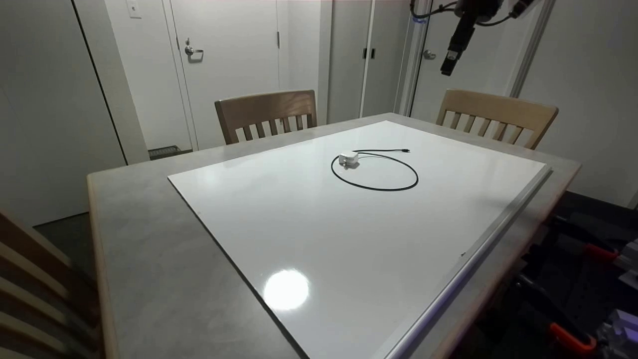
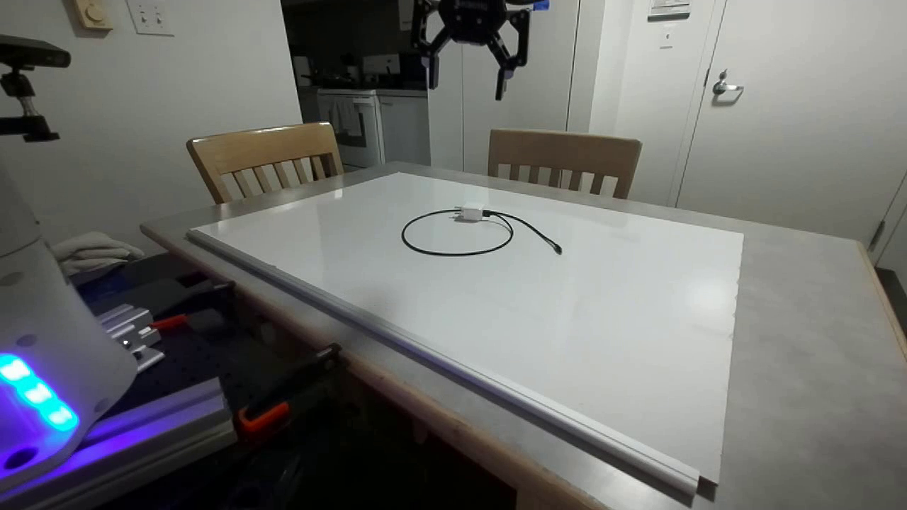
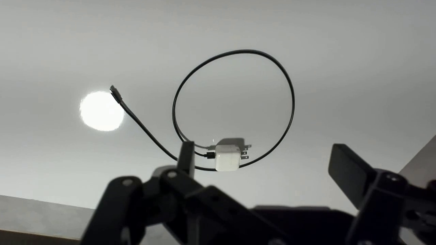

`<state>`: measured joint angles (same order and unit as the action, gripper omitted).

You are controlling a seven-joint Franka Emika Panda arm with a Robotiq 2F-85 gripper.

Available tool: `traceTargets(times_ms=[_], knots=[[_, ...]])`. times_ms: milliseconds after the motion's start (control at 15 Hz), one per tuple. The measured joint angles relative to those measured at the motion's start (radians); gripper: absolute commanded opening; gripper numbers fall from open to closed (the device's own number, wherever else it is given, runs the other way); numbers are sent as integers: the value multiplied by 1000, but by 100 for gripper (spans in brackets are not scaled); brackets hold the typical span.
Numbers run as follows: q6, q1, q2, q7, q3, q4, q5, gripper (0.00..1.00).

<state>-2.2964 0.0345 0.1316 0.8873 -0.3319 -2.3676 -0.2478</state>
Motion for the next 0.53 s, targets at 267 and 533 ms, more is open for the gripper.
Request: traceTargets(times_ms=[267,533], knots=[[0,-20,-20,0,25,11,-3,100],[-2,-31,-10,-6,40,10,3,100]])
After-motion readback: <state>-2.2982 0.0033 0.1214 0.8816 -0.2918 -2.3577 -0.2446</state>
